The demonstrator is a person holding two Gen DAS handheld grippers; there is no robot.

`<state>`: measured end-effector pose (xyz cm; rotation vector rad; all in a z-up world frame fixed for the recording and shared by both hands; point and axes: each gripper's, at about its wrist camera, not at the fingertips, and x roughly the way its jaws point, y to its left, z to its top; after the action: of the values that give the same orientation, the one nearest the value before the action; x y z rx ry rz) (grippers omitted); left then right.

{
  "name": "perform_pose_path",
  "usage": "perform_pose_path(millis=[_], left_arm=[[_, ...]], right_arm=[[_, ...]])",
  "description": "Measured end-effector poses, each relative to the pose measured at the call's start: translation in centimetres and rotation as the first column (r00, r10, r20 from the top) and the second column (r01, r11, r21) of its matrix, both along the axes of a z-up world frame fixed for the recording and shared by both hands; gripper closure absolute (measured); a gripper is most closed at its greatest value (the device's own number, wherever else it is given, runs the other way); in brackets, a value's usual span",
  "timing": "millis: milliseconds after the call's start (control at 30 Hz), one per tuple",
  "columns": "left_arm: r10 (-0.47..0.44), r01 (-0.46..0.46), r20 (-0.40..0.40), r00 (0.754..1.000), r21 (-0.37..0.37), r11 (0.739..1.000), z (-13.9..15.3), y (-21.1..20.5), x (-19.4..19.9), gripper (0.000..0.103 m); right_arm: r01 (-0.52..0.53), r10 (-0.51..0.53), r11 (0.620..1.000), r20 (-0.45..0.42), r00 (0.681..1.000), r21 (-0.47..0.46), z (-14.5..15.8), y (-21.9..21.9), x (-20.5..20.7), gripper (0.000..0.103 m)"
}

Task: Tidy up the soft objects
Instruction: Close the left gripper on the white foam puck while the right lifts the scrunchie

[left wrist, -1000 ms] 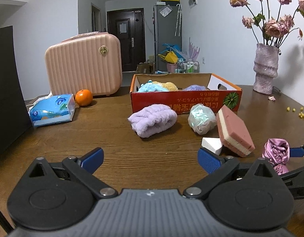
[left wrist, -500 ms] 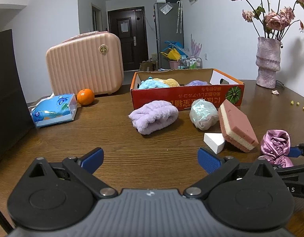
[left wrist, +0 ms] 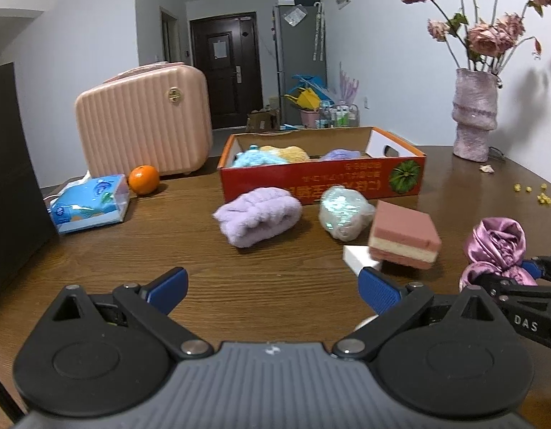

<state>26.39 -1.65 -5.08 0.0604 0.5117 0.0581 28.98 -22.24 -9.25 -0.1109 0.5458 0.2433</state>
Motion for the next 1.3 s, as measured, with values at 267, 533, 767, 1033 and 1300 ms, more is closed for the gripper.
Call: perform_pose_path(millis=[267,533,767,1033,1300], left_arm=[[-0.057,0.057,-0.04,0.998,0.005,0.998,-0.8,-2.8,0.0,0.0],[-0.097,0.096,-0.092,0.991,-0.016,0.995,-2.0,-4.5,0.3,0.0],[-0.103,0.105,-0.137,0.985,0.004,0.994,-3.5,-5.9,0.7,0.0],[-0.09,0.091,-0.16,0.983,-0.004,0.996,-4.1,-5.7,0.8,0.0],[-0.115,0.112,-0.179,0.977,-0.025,0.993,-4.5,-5.4,0.7,0.031]], right_arm=[[0.021,-0.022,0.999,0.03,0.999,0.037,0.5,-1.5,-0.7,0.069],[0.056,-0.058,0.997,0.029,0.998,0.049,0.4,-2.7,-1.0,0.069],[0.058,-0.06,0.997,0.047,0.997,0.049,0.5,-2.9,-1.5,0.069],[0.039,-0.041,0.998,0.056,0.998,0.041,0.5,-2.7,-2.0,0.069],[0.04,-0.041,0.999,0.054,0.998,0.014,0.4,-2.4,-1.8,0.069]])
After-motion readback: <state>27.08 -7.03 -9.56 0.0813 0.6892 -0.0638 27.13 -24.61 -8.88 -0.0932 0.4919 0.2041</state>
